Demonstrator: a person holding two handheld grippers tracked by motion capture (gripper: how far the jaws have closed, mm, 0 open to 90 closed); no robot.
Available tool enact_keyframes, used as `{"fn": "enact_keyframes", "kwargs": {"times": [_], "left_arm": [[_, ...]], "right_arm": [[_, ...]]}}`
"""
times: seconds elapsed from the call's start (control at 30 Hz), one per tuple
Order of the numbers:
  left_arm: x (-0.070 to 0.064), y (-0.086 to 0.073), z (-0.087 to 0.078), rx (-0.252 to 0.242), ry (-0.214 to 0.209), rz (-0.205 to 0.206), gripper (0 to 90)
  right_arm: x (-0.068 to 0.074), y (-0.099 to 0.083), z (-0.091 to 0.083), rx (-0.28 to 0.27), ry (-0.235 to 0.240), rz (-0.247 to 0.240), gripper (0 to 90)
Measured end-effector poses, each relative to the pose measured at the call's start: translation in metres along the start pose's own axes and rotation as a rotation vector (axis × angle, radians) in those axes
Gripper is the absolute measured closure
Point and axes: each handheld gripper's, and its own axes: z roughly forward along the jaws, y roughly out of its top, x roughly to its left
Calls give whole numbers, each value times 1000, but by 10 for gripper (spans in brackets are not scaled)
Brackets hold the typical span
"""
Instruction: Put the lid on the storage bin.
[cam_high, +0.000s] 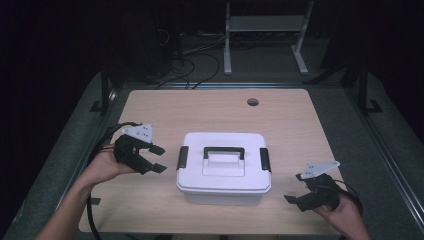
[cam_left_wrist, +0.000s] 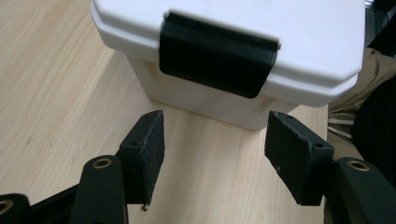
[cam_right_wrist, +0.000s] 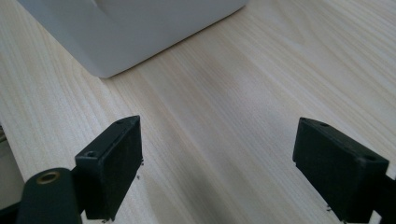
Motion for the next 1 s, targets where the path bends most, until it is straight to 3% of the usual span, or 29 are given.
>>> {"fn": "enact_keyframes", "kwargs": {"times": [0.53,1.0], "left_arm": [[-1,-19,10,-12,-1,-28,348],[-1,-31,16,5,8,-37,316]], "right_arm": [[0,0,0,4,1,-1,153],[0,-1,2,5,9,0,153]]}}
